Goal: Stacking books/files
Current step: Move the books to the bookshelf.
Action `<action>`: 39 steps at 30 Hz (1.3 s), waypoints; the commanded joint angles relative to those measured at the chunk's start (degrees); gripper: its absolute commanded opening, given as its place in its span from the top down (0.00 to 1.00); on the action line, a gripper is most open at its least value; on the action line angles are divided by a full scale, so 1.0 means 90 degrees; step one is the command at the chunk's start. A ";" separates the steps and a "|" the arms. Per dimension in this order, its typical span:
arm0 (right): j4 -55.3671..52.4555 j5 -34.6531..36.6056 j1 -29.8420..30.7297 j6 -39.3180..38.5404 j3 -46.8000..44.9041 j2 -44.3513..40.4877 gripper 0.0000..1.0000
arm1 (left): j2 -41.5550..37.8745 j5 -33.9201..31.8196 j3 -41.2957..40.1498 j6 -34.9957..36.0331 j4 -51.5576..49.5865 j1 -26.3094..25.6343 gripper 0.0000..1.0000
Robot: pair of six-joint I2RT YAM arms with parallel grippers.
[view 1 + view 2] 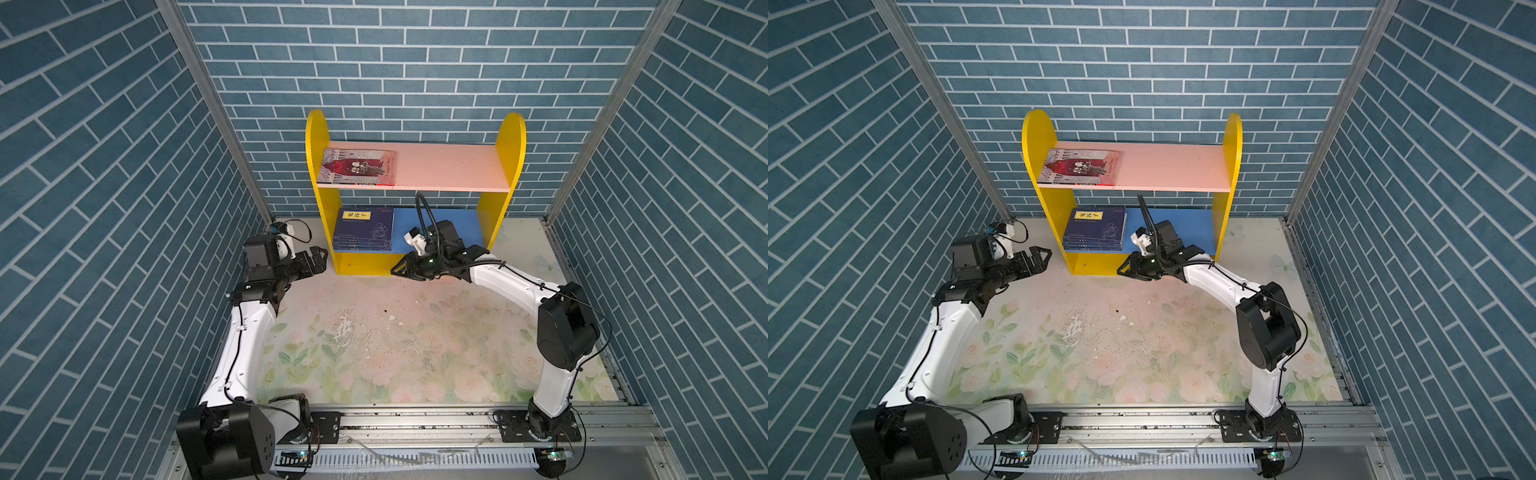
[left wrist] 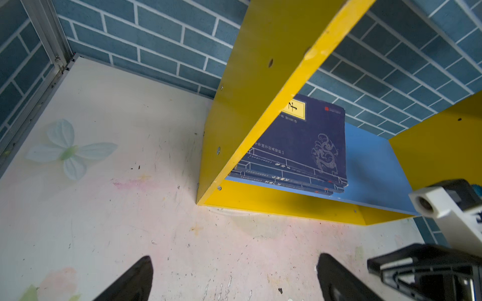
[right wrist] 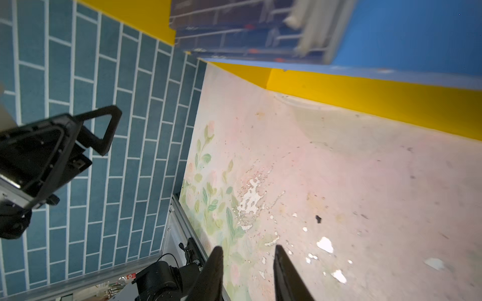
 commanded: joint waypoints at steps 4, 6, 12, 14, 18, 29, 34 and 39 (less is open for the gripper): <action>0.2059 0.0521 0.0330 0.0519 0.0253 0.0703 0.73 | 0.0070 0.0535 0.0240 -0.0577 0.0497 0.0226 0.01; 0.2563 0.0456 0.0335 0.0878 0.0475 0.1059 0.74 | 0.0109 0.0697 0.0345 -0.0708 0.0447 0.0262 0.01; 0.2766 0.0450 0.0400 0.1105 0.1485 0.1886 0.76 | 0.0187 0.1069 0.0494 -0.0911 0.0427 0.0301 0.02; 0.2738 0.0541 0.0403 0.1091 0.1693 0.2018 0.77 | 0.0218 0.1119 0.0514 -0.0961 0.0441 0.0301 0.02; 0.2727 0.0816 0.0408 0.1069 0.2033 0.2352 0.78 | 0.0277 0.1199 0.0504 -0.1129 0.0576 0.0311 0.02; 0.2552 0.0813 0.0408 0.1100 0.2661 0.2813 0.78 | 0.0354 0.1365 0.0612 -0.1217 0.0656 0.0330 0.02; 0.2514 0.0797 0.0418 0.1079 0.2656 0.2809 0.77 | 0.0396 0.1404 0.0593 -0.1284 0.0708 0.0350 0.03; 0.2636 0.0720 0.0409 0.1118 0.2323 0.2353 0.76 | 0.0394 0.1499 0.0630 -0.1193 0.0657 0.0417 0.03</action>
